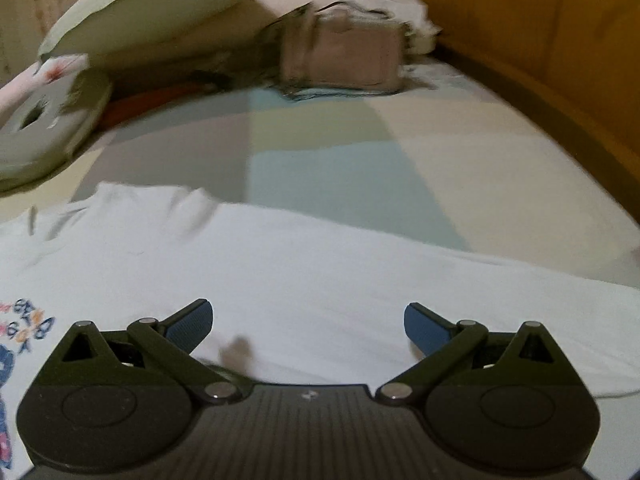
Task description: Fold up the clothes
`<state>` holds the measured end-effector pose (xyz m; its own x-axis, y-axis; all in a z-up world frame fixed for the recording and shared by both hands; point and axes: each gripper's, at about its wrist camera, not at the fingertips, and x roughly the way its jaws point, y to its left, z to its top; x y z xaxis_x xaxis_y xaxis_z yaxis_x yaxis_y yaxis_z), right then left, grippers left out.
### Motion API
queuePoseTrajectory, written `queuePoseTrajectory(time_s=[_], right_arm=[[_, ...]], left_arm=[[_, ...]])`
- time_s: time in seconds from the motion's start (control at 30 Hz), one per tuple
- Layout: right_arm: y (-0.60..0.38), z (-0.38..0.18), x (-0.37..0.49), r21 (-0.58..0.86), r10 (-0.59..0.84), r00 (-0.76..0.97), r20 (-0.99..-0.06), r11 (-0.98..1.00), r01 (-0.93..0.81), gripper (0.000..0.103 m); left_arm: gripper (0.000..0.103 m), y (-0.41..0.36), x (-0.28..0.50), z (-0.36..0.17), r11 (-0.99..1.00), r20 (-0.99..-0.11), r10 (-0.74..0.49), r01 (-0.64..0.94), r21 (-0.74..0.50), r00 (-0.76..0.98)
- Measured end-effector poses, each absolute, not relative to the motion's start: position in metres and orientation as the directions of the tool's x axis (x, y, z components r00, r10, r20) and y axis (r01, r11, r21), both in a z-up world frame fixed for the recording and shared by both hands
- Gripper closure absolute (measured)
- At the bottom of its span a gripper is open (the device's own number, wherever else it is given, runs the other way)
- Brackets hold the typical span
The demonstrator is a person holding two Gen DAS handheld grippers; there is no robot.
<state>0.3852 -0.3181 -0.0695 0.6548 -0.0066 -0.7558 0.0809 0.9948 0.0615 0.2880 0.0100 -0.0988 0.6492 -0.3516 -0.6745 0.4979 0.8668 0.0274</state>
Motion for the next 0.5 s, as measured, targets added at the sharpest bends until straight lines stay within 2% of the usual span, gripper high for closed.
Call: queuePoseTrajectory(time_s=[0.17, 0.3, 0.5], right_arm=[[-0.317, -0.089, 0.372, 0.044, 0.002, 0.656, -0.755, 0.998, 0.047, 0.0], [-0.323, -0.071, 0.359, 0.123, 0.046, 0.664, -0.746, 0.99, 0.069, 0.0], [-0.282, -0.05, 0.352, 0.147, 0.141, 0.712, -0.688, 0.988, -0.054, 0.0]], left_arm=[[0.001, 0.01, 0.287, -0.098, 0.865, -0.674, -0.354, 0.501, 0.027, 0.648], [0.001, 0.011, 0.288, -0.098, 0.868, -0.674, -0.351, 0.497, 0.027, 0.65], [0.001, 0.011, 0.288, -0.098, 0.869, -0.674, -0.349, 0.494, 0.028, 0.652]])
